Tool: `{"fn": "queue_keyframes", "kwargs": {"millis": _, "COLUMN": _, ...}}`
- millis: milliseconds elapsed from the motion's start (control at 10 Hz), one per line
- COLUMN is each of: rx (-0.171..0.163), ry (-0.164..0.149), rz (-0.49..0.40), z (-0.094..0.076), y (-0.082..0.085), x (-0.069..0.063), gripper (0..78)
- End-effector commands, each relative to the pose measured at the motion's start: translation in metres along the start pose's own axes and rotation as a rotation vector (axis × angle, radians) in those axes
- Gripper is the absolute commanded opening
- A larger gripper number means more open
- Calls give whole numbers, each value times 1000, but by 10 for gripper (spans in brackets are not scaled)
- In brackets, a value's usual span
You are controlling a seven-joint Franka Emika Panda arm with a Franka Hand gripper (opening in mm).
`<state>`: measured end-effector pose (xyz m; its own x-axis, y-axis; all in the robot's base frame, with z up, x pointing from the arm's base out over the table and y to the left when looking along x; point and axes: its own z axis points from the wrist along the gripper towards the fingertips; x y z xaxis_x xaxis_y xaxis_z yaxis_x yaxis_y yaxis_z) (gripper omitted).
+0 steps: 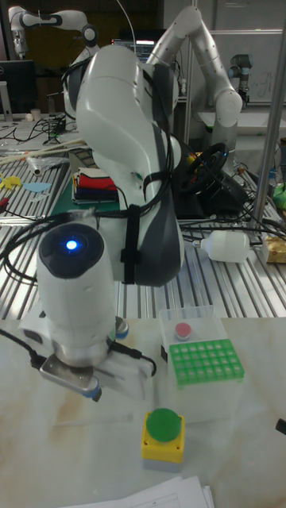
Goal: Insert a large pipette tip into the holder for large pipette tips
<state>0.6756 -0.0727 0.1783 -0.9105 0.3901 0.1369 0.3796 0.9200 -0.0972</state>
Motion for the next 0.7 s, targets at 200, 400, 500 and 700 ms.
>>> {"fn": "queue_keyframes", "kwargs": {"millis": 200, "rx": -7, "ry": -20, "rz": 158, "z": -30, "y": -4, "x": 9, "gripper": 11}}
{"fn": "queue_keyframes", "kwargs": {"millis": 400, "rx": -13, "ry": -28, "rz": 247, "z": -48, "y": -8, "x": 12, "gripper": 11}}
{"fn": "queue_keyframes", "kwargs": {"millis": 500, "rx": -15, "ry": -31, "rz": 276, "z": -56, "y": -10, "x": 13, "gripper": 11}}
{"fn": "queue_keyframes", "kwargs": {"millis": 700, "rx": -25, "ry": -43, "rz": 329, "z": -66, "y": -13, "x": 14, "gripper": 11}}
